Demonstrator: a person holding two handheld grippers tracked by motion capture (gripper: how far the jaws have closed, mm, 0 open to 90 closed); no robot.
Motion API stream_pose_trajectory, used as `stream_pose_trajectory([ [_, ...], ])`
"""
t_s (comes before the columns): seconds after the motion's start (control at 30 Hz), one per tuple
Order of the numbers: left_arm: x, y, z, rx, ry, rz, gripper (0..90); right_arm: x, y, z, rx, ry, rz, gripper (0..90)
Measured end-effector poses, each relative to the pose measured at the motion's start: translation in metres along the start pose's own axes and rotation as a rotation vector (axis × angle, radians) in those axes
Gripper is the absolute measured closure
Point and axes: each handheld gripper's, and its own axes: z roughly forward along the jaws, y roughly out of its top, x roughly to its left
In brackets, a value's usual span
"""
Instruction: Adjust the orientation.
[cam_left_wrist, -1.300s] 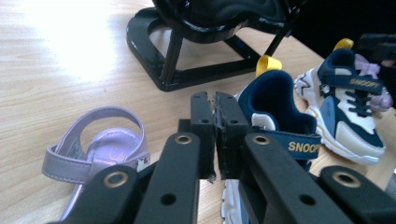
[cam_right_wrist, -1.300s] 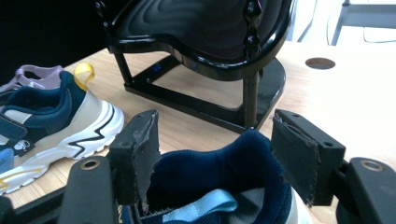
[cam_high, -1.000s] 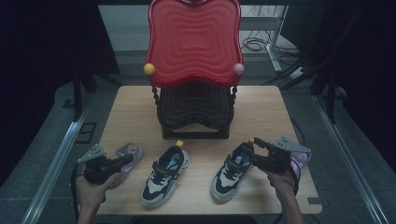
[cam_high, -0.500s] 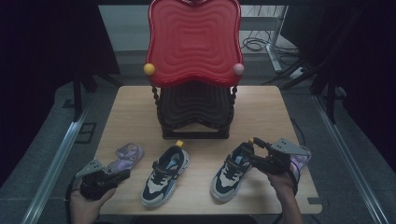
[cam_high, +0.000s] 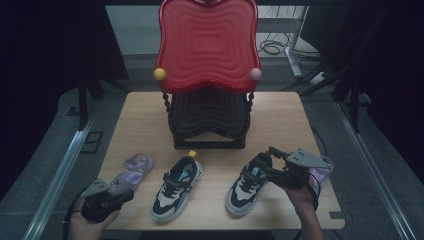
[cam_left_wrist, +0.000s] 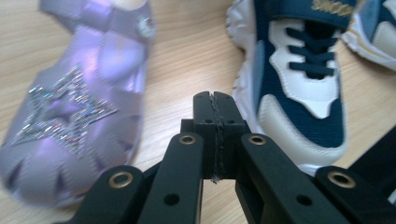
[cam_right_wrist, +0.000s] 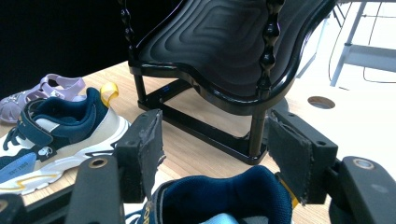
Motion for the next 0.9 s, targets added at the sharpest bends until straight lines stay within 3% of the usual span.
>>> stream_pose_trajectory([
  [0.17, 0.004, -0.004, 0.004, 0.031, 0.028, -0.021, 89.8, -0.002, -0.002, 0.005, 0.007, 0.002, 0.007, 36.5],
  [0.3, 0.003, -0.007, 0.008, 0.050, 0.031, -0.016, 89.8, -0.002, -0.003, 0.004, 0.011, -0.001, -0.001, 36.6],
  [0.37, 0.005, -0.008, 0.015, 0.094, 0.090, -0.005, 89.6, -0.003, -0.003, 0.001, 0.009, -0.009, -0.003, 36.6],
  [0.4, 0.005, -0.008, 0.015, 0.094, 0.090, -0.005, 89.6, -0.003, -0.003, 0.001, 0.009, -0.009, -0.003, 36.6],
  [0.43, 0.008, -0.008, 0.018, 0.127, 0.120, -0.002, 89.5, -0.005, -0.002, -0.002, -0.003, -0.019, 0.004, 36.5],
  [0.5, 0.011, -0.009, 0.021, 0.141, 0.122, -0.005, 89.4, -0.007, -0.002, -0.004, -0.010, -0.031, 0.010, 36.5],
  [0.77, 0.020, -0.012, 0.020, 0.123, 0.149, -0.037, 89.2, -0.010, -0.006, 0.000, 0.007, -0.052, 0.013, 36.1],
  [0.9, 0.023, -0.013, 0.019, 0.114, 0.138, -0.054, 89.7, -0.009, -0.006, 0.000, 0.011, -0.060, 0.009, 36.0],
])
